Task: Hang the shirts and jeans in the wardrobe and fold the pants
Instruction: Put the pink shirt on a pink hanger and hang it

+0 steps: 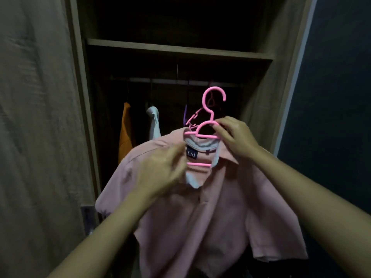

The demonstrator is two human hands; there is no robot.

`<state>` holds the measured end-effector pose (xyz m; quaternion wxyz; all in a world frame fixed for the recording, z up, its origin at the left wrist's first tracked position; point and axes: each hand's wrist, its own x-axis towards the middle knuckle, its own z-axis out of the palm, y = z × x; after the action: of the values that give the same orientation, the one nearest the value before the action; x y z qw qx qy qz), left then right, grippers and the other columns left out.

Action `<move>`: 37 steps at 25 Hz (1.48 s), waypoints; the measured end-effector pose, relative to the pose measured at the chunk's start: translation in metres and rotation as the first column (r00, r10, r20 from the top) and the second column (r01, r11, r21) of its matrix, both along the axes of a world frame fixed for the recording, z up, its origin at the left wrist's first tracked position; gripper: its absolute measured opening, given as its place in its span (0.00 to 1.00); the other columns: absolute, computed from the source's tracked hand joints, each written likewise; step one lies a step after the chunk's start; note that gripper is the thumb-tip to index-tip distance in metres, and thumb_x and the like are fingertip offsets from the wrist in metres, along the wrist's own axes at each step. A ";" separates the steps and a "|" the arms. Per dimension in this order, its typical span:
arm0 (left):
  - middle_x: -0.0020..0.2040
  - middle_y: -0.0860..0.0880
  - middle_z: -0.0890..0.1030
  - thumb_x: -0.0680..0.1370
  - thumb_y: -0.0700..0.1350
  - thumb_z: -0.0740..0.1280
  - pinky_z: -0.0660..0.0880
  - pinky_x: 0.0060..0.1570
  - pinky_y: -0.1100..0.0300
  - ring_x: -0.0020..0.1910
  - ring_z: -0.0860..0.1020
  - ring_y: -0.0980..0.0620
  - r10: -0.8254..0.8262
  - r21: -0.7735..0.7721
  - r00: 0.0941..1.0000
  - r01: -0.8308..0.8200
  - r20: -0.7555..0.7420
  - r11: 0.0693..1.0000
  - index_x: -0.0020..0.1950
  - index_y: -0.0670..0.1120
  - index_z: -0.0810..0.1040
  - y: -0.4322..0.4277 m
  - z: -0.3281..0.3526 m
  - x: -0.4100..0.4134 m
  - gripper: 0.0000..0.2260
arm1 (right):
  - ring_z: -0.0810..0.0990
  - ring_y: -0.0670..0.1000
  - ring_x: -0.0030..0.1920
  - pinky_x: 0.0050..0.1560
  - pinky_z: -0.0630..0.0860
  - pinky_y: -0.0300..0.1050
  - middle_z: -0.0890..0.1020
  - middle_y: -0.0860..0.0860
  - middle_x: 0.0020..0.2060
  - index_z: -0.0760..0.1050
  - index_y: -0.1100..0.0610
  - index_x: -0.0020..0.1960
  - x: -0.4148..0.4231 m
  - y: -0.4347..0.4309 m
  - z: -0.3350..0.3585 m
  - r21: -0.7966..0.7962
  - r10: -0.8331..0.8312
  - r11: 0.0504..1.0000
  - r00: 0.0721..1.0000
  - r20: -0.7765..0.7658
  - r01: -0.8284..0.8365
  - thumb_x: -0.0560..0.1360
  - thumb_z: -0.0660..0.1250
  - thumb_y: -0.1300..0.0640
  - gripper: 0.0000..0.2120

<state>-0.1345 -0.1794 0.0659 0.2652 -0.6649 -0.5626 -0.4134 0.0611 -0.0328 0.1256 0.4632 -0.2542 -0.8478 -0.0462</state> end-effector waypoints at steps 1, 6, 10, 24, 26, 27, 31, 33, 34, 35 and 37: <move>0.52 0.44 0.82 0.75 0.55 0.58 0.72 0.48 0.53 0.48 0.78 0.42 0.045 0.035 0.999 -0.045 0.014 0.998 0.61 0.44 0.78 0.001 0.006 -0.019 0.22 | 0.74 0.43 0.37 0.40 0.72 0.43 0.75 0.47 0.38 0.79 0.56 0.56 0.004 0.001 0.001 0.003 0.053 0.999 0.998 -0.020 -0.053 0.77 0.61 0.52 0.13; 0.44 0.49 0.80 0.71 0.68 0.51 0.74 0.39 0.52 0.44 0.80 0.44 0.063 -0.260 0.995 -0.080 -0.071 0.962 0.51 0.48 0.74 0.013 0.024 -0.059 0.27 | 0.74 0.37 0.39 0.42 0.69 0.33 0.75 0.41 0.39 0.79 0.56 0.57 -0.006 -0.004 0.007 -0.043 0.190 0.981 0.981 0.024 -0.189 0.78 0.61 0.52 0.14; 0.32 0.53 0.77 0.70 0.64 0.61 0.73 0.34 0.52 0.33 0.77 0.52 0.013 -0.177 0.978 0.025 0.209 0.984 0.41 0.49 0.75 0.010 0.032 -0.087 0.18 | 0.78 0.49 0.57 0.51 0.70 0.43 0.79 0.48 0.58 0.63 0.47 0.71 0.018 -0.002 -0.002 -0.065 -0.137 0.988 0.990 0.022 0.139 0.74 0.47 0.36 0.30; 0.40 0.61 0.82 0.70 0.45 0.75 0.70 0.35 0.72 0.35 0.75 0.68 -0.119 -0.222 0.931 0.204 0.344 0.953 0.45 0.59 0.81 -0.016 0.045 -0.145 0.09 | 0.75 0.54 0.47 0.47 0.69 0.46 0.78 0.55 0.43 0.77 0.61 0.45 0.066 0.049 -0.025 -0.536 -0.305 0.803 0.952 0.003 0.259 0.80 0.55 0.54 0.15; 0.39 0.55 0.83 0.70 0.47 0.75 0.74 0.36 0.63 0.35 0.76 0.64 -0.100 -0.190 0.914 0.187 0.394 0.964 0.45 0.55 0.82 -0.011 0.043 -0.139 0.05 | 0.77 0.57 0.50 0.50 0.72 0.50 0.79 0.57 0.48 0.78 0.60 0.50 0.057 0.048 -0.018 -0.444 -0.380 0.830 0.925 -0.007 0.337 0.81 0.54 0.55 0.15; 0.38 0.52 0.83 0.70 0.50 0.75 0.73 0.37 0.59 0.36 0.76 0.60 -0.076 -0.185 0.922 0.156 0.380 0.970 0.44 0.54 0.83 -0.007 0.043 -0.136 0.05 | 0.77 0.55 0.51 0.52 0.73 0.50 0.79 0.55 0.51 0.77 0.59 0.56 0.051 0.041 -0.013 -0.379 -0.334 0.885 0.936 -0.113 0.270 0.81 0.54 0.54 0.15; 0.32 0.46 0.80 0.71 0.47 0.74 0.68 0.33 0.58 0.31 0.71 0.59 -0.058 -0.188 0.955 0.117 0.291 0.975 0.41 0.51 0.83 0.005 0.050 -0.117 0.02 | 0.77 0.46 0.51 0.52 0.74 0.47 0.79 0.44 0.50 0.75 0.50 0.57 0.023 0.015 0.004 -0.189 -0.007 0.981 0.977 0.215 0.049 0.77 0.53 0.43 0.18; 0.32 0.46 0.79 0.72 0.48 0.72 0.67 0.32 0.60 0.31 0.70 0.61 -0.105 -0.245 0.959 0.172 0.265 0.954 0.40 0.51 0.82 0.006 0.053 -0.109 0.03 | 0.78 0.48 0.41 0.44 0.76 0.53 0.80 0.43 0.39 0.73 0.47 0.46 0.016 0.017 -0.005 -0.224 0.006 0.973 0.960 0.281 0.059 0.76 0.54 0.40 0.14; 0.32 0.49 0.79 0.73 0.49 0.71 0.68 0.32 0.63 0.32 0.71 0.62 -0.131 -0.299 0.949 0.219 0.288 0.929 0.40 0.52 0.83 0.005 0.056 -0.110 0.04 | 0.77 0.48 0.39 0.41 0.74 0.52 0.77 0.43 0.34 0.71 0.47 0.43 0.016 0.021 -0.009 -0.239 -0.009 0.969 0.979 0.206 0.059 0.77 0.55 0.41 0.12; 0.34 0.52 0.81 0.74 0.50 0.70 0.70 0.35 0.66 0.34 0.73 0.64 -0.142 -0.341 0.936 0.255 0.321 0.905 0.41 0.54 0.83 0.005 0.058 -0.115 0.03 | 0.76 0.48 0.38 0.40 0.72 0.49 0.76 0.43 0.32 0.70 0.46 0.42 0.016 0.021 -0.010 -0.237 -0.051 0.968 0.990 0.130 0.081 0.77 0.57 0.42 0.11; 0.38 0.62 0.82 0.76 0.49 0.68 0.72 0.40 0.72 0.40 0.77 0.66 -0.085 -0.341 0.930 0.215 0.358 0.915 0.43 0.59 0.80 0.005 0.055 -0.128 0.05 | 0.76 0.47 0.41 0.42 0.69 0.45 0.76 0.43 0.34 0.72 0.45 0.44 0.017 0.019 -0.007 -0.197 -0.175 0.964 0.984 0.029 0.177 0.76 0.59 0.42 0.09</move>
<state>-0.2627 -0.1747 0.1207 0.0007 -0.6649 -0.6143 -0.4249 0.0783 -0.0139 0.1182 0.4245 -0.3733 -0.8248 -0.0036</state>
